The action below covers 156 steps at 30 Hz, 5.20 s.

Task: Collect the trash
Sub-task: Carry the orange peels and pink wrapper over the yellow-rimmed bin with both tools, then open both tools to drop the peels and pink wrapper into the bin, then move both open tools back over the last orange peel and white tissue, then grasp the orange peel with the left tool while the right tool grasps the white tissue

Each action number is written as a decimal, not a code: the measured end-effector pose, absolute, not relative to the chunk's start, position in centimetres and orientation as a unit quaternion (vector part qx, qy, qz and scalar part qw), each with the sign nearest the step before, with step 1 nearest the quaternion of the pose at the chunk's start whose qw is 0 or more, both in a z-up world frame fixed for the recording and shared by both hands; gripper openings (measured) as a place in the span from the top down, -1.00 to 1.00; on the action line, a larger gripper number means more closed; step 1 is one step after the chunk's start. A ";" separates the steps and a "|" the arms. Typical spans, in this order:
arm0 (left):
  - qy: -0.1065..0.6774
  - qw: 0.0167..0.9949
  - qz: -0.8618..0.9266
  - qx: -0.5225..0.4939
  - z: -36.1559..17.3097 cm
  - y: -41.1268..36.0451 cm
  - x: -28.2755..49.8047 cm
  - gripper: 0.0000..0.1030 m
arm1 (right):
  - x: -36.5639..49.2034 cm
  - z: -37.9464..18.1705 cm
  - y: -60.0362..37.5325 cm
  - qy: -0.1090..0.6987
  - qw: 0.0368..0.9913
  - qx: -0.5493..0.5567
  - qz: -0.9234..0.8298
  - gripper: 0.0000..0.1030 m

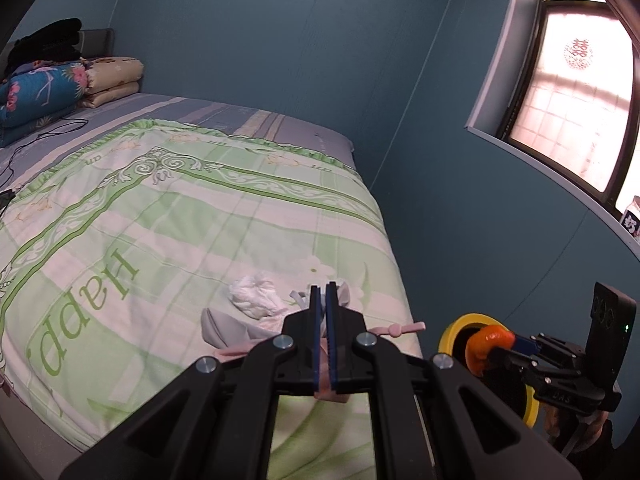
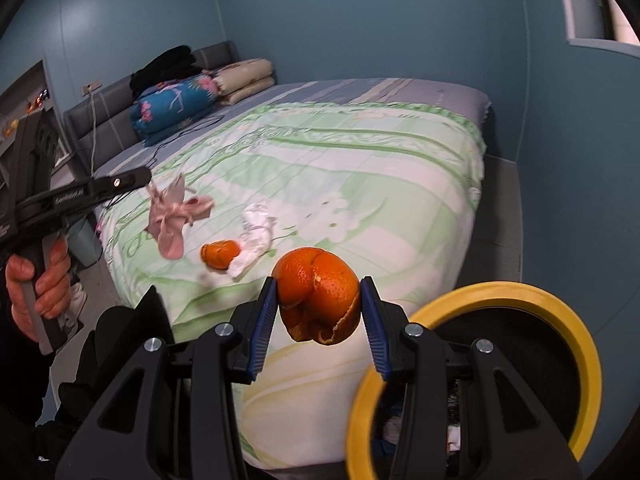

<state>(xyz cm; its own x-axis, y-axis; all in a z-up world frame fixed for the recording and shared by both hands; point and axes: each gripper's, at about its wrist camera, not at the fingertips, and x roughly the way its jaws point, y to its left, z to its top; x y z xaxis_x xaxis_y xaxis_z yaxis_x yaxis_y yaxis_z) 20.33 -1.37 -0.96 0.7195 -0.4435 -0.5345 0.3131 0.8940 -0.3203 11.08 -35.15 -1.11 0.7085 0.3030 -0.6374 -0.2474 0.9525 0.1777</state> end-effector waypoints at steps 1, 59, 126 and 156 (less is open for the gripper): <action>0.313 0.921 -0.209 -0.102 -0.9 -1.7 20.2 0.96 | 10.9 -1.0 -35.7 0.350 0.925 0.043 0.143 0.23; 0.374 0.818 -0.436 0.031 -4.3 -27.2 14.3 0.96 | 7.4 -2.6 -50.9 0.342 0.926 0.155 -0.022 0.20; 0.430 0.883 -0.155 -0.109 -13.3 -0.3 26.6 -0.66 | 32.3 -7.6 -18.9 0.547 0.794 -0.032 0.263 -0.30; 0.431 0.883 -0.175 -0.068 -15.0 -1.6 29.1 0.09 | 37.1 -13.6 -15.1 0.606 0.759 -0.060 0.230 0.13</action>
<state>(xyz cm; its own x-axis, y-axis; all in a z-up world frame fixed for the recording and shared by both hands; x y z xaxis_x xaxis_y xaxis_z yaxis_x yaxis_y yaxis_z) 29.15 -1.55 -14.99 0.5676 -0.3678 -0.7366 0.2501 0.9294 -0.2713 37.09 -15.13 -13.64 0.1602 0.2773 -0.9473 -0.4220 0.8868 0.1882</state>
